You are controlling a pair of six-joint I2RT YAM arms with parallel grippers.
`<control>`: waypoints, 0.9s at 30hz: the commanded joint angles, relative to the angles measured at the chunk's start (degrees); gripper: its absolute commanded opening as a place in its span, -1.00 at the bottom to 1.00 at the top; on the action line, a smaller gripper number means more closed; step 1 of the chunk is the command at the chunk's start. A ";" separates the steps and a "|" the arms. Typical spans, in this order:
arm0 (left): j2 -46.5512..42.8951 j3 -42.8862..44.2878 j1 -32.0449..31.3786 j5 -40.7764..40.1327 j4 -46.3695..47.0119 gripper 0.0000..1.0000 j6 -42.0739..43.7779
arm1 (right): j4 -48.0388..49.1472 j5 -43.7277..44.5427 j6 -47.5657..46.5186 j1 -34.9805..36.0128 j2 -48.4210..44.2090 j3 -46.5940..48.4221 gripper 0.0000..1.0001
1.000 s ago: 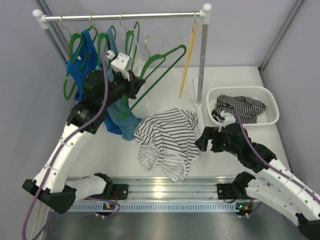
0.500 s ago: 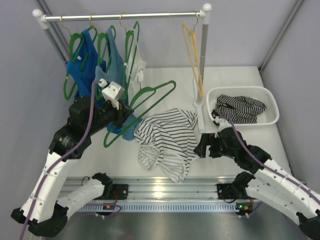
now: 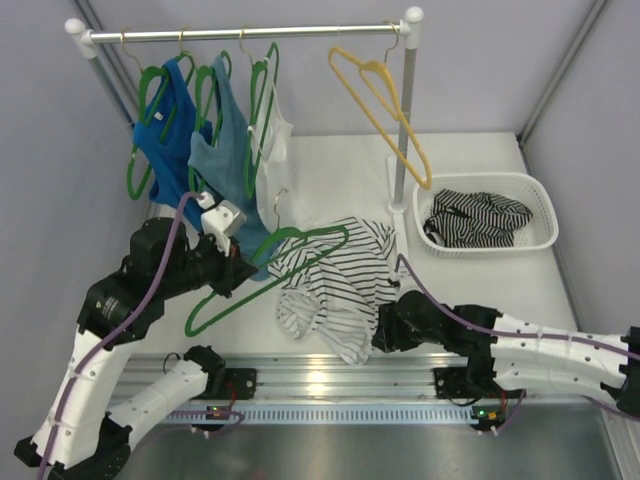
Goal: Place the tank top on the hanger
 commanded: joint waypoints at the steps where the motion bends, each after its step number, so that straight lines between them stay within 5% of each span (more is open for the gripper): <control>1: 0.66 2.80 -0.62 2.04 -2.72 -1.00 -1.78 | 4.23 4.98 7.58 4.26 3.34 0.59 -0.07; 8: 4.43 4.11 -3.95 2.74 -2.81 -1.00 -1.16 | 7.12 7.01 14.70 8.92 10.82 1.38 -0.32; 21: 6.99 6.23 -15.39 -5.43 -5.27 -1.00 -0.19 | 12.32 8.77 22.61 13.15 22.42 2.18 -0.23; 27: 6.46 5.52 -16.97 -4.65 -5.27 -1.00 -0.37 | 11.35 11.14 24.20 13.06 21.73 1.38 -0.64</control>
